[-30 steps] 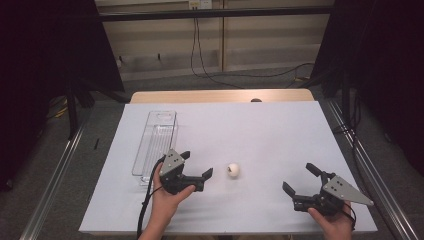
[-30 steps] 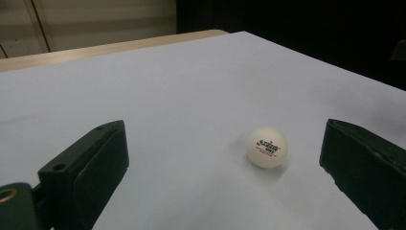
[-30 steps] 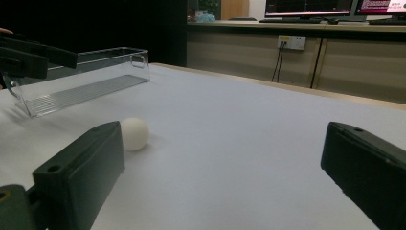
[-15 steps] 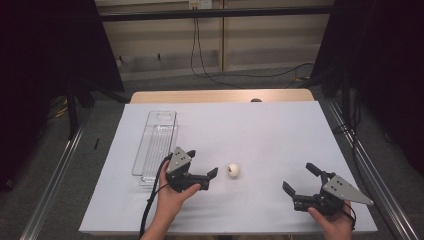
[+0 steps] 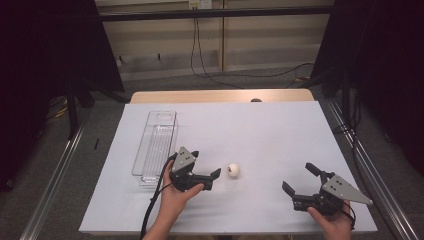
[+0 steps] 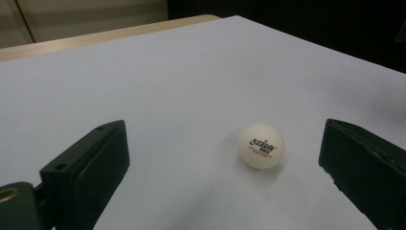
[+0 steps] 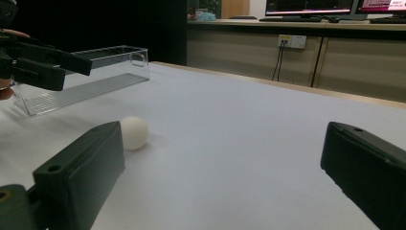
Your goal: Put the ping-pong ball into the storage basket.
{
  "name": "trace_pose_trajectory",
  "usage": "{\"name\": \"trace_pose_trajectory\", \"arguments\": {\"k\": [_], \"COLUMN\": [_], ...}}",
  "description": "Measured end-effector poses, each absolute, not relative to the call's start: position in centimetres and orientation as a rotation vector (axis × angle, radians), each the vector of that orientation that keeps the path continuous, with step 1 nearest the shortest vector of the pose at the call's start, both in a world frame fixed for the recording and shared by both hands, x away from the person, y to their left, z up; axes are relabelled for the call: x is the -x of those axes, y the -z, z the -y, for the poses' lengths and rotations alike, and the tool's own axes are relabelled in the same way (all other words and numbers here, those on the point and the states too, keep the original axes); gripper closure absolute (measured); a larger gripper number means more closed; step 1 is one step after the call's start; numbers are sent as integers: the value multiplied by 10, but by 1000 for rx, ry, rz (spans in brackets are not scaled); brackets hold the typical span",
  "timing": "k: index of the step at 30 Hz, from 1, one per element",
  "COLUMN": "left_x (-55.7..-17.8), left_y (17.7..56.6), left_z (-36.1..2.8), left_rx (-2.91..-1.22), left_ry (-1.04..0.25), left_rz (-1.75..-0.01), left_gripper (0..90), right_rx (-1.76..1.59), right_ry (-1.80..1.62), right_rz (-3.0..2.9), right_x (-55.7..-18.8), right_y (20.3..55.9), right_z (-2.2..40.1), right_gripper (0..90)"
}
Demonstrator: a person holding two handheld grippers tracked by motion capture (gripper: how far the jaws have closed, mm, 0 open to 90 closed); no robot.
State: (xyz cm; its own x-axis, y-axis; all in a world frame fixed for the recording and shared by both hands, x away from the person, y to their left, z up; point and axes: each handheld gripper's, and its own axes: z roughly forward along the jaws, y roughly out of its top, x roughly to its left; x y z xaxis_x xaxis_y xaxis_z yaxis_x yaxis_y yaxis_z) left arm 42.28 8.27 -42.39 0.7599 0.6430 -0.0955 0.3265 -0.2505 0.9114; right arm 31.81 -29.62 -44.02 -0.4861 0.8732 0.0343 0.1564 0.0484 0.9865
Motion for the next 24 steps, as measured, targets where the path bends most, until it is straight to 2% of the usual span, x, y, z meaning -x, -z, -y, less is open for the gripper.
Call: {"name": "trace_pose_trajectory", "arguments": {"k": [24], "left_x": [-428], "left_y": [430], "left_z": [-62], "left_rx": [-1904], "left_ry": [-331], "left_rz": [-726], "left_gripper": [35], "right_rx": [-1041], "right_ry": [-1483], "right_rz": [-1714], "right_x": [-318], "right_y": [440], "right_z": [296], "right_gripper": [7]}}
